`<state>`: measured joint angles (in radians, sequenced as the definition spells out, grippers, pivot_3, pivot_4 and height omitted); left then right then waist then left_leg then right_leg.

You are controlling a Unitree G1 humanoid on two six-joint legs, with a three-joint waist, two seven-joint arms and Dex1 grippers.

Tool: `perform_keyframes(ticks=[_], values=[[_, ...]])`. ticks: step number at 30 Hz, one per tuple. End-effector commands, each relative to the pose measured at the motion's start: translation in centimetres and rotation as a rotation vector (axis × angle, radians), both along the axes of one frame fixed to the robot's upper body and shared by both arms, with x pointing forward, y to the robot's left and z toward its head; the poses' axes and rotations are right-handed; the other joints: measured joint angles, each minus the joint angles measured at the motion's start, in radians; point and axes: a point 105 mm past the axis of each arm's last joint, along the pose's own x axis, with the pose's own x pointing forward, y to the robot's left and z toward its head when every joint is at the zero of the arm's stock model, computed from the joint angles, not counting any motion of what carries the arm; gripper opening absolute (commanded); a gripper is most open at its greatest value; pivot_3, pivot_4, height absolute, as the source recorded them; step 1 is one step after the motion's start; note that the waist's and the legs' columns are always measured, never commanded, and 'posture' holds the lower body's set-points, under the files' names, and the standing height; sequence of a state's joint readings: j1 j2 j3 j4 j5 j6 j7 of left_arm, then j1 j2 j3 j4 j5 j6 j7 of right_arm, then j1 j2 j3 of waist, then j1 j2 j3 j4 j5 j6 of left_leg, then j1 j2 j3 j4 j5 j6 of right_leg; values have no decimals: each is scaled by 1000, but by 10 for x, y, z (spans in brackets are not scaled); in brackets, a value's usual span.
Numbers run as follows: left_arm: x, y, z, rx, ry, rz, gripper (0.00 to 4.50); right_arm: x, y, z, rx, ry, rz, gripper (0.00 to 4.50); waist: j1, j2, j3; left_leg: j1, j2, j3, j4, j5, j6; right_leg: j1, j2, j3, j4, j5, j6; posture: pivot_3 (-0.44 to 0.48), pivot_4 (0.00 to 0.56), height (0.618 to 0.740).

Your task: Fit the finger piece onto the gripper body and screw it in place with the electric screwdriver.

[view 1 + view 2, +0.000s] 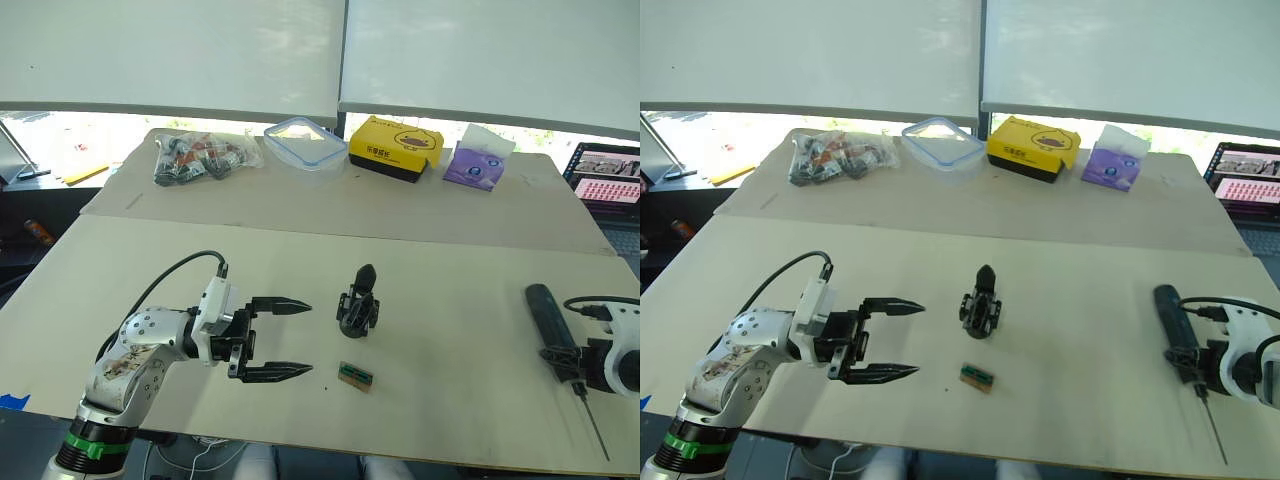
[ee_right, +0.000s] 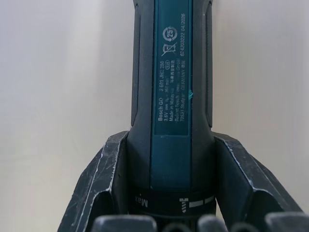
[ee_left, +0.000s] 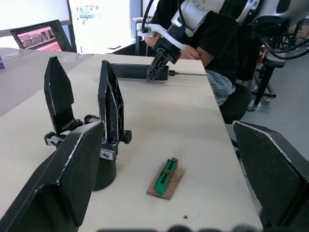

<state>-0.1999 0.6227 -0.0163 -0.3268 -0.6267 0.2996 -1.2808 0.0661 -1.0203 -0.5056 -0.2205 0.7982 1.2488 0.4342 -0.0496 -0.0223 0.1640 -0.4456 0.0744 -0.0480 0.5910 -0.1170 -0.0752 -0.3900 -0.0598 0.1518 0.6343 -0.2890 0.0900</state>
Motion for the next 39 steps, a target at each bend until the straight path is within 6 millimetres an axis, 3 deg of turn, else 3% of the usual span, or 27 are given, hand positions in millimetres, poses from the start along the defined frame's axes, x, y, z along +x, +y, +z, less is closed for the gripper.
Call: perform_keyframes(ticks=[1,6,10,17,19,23,26,32,39], values=[[-3,-3,9,-6,-25,-10,4500,-5,39,28,-4,-77,181,1972,1,0,0,0,0,-1,0,0,0,0,1,0,1,0,0,0,150,740],[-3,-2,7,2,-11,-5,4500,-17,79,17,-102,-49,360,1972,5,-1,1,0,-1,-2,1,0,0,-1,0,0,4,-2,1,0,150,740],[-1,4,0,19,12,15,4500,-23,91,-2,-140,2,439,1972,6,-3,2,0,-1,-1,1,0,0,-1,0,0,3,-2,0,0,150,740],[-1,8,-2,24,12,29,4500,-18,98,-15,-121,21,459,1972,3,-4,2,0,-1,-1,1,0,0,-3,0,0,5,-2,0,0,150,740],[1,9,-2,15,13,52,4500,-18,99,-16,-111,40,481,2994,3,-4,2,0,-1,-1,1,0,0,-3,0,0,5,-2,0,0,150,740],[2,10,-3,12,15,73,4500,-14,97,-8,-126,53,506,4428,2,-5,3,0,-1,-1,1,0,0,-2,0,0,5,-2,0,0,150,740],[2,12,-5,26,7,79,4500,-14,97,-2,-143,85,526,4472,4,-6,3,0,-1,-1,1,0,0,-3,0,0,6,-2,0,0,150,740],[2,13,-5,30,4,73,4500,-25,99,7,-183,311,551,4472,4,-6,3,0,-1,-1,1,0,0,-4,0,0,6,-2,-1,0,150,740],[1,11,-5,27,4,65,4500,-16,96,2,-245,391,557,4472,4,-6,3,-1,-1,-1,1,0,0,-5,0,0,6,-2,-1,0,150,740]])
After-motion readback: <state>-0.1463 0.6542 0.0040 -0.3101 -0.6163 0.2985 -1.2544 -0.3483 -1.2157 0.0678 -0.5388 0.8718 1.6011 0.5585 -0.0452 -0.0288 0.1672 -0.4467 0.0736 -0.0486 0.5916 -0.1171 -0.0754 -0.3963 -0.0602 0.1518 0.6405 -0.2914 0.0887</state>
